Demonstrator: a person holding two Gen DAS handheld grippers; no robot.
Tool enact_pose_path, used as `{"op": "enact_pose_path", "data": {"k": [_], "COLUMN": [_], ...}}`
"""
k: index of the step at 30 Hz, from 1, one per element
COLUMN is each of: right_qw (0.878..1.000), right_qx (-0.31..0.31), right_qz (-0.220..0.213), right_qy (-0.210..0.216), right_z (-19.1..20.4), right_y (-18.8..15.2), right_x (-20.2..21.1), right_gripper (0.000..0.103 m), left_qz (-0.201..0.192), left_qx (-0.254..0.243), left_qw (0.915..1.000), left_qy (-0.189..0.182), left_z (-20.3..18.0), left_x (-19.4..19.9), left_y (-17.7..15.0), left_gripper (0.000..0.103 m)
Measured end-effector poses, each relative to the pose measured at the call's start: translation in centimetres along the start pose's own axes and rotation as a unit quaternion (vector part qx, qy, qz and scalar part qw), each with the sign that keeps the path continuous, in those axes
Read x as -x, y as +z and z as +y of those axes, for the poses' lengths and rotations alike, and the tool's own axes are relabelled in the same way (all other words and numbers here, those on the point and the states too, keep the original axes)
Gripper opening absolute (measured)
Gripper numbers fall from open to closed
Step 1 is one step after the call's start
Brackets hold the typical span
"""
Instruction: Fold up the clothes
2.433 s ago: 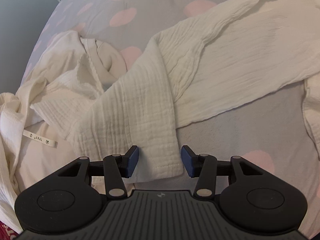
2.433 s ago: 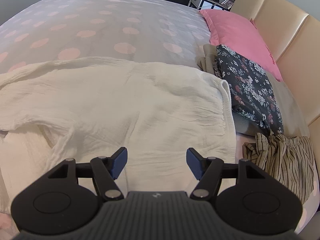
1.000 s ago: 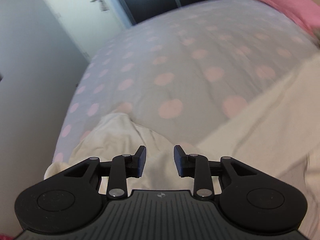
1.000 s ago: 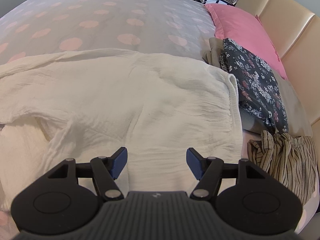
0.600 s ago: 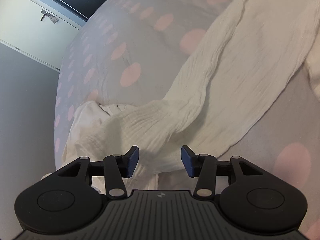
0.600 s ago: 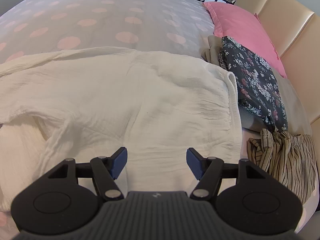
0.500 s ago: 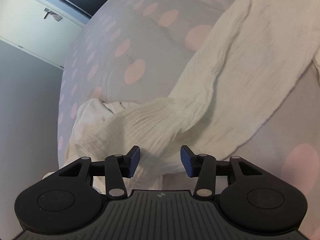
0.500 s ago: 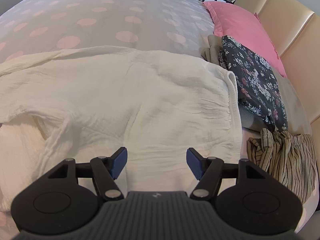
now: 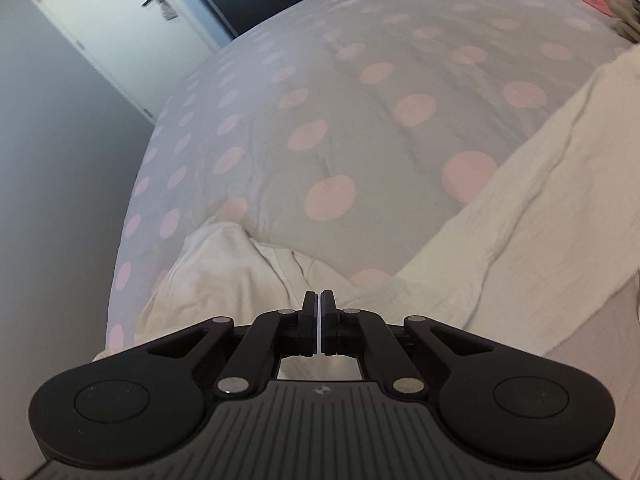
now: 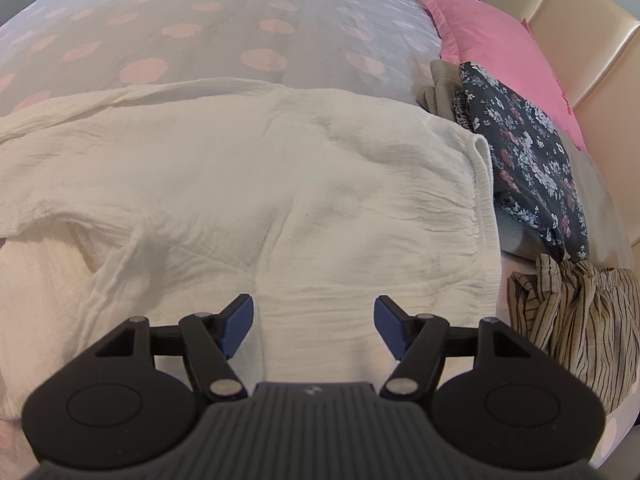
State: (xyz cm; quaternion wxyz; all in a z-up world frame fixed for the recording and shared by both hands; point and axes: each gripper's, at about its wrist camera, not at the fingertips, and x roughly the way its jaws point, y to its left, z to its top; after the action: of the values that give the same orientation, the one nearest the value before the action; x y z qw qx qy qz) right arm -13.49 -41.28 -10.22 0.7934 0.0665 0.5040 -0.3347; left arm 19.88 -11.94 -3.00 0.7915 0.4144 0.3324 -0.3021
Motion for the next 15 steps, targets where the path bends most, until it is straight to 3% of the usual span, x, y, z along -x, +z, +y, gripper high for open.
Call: {"op": "enact_pose_path", "data": {"k": [2,7,10,13,15], "right_qw": [1.000,1.000,1.000,1.000,1.000], "right_qx": [0.001,0.003,0.003,-0.001,-0.005], "right_qz": [0.003,0.006,0.008,0.012,0.015], "right_qy": [0.003,0.011,0.014,0.013,0.013], "right_z": [0.2,0.6,0.5,0.4,0.3], "right_y": [0.1,0.2,0.1,0.1,0.0], "right_x": [-0.1,-0.1,-0.2,-0.3,-0.4], "right_gripper": [0.071,0.071,0.072,0.072,0.072], "left_qz": [0.000,0.015,0.033,0.045,0.046], "left_qx": [-0.022,-0.101,-0.155,-0.179,-0.160], "left_qw": [0.9997,0.9946,0.9873,0.9829,0.9860], "left_qy": [-0.007,-0.016,-0.010,0.001,0.001], "left_z": [-0.9,-4.5,-6.7,-7.6,-7.1], "left_x": [0.1,-0.7,-2.0,-3.4,-3.9], "left_y": [-0.4,-2.1,-3.5,-4.3,-4.1], "left_gripper": [0.024,0.037,0.038,0.037,0.022]}}
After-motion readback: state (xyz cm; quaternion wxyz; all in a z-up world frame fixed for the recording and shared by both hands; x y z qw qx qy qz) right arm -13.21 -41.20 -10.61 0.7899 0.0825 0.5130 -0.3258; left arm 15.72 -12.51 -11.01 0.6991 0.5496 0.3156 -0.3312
